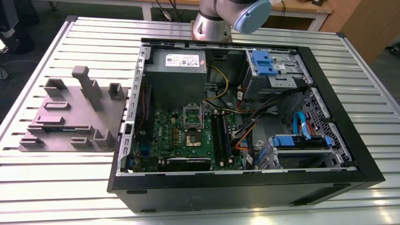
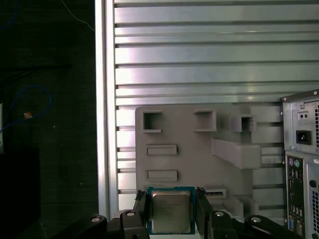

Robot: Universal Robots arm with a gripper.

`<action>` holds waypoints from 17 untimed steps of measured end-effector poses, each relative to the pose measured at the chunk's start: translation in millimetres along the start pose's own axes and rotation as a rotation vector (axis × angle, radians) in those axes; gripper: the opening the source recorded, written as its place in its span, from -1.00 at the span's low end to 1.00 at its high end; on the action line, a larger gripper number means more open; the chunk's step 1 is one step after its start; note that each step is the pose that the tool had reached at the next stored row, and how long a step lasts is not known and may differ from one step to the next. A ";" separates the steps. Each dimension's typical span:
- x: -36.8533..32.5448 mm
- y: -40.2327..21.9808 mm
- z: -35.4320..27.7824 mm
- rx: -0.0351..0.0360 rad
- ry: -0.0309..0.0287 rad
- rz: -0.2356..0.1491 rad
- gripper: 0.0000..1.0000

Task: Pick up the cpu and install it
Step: 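Pick up the cpu and move it towards the insertion slot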

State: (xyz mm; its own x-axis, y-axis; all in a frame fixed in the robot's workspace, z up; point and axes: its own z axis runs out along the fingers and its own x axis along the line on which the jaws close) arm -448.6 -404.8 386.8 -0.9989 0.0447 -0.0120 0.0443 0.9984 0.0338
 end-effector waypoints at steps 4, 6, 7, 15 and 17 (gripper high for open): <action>-1.7 0.0 0.0 0.0000 -0.0001 0.000 -0.06; -2.7 0.1 0.1 -0.0001 -0.0001 0.000 -0.06; -3.2 0.1 0.1 0.0000 -0.0001 0.000 -0.06; -6.3 0.3 0.1 0.0000 -0.0001 0.000 -0.06; -6.7 0.3 0.1 0.0000 0.0000 0.000 -0.06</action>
State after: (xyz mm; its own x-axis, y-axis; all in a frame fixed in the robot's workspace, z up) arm -441.8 -404.9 386.8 -0.9989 0.0447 -0.0120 0.0443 0.9984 0.0338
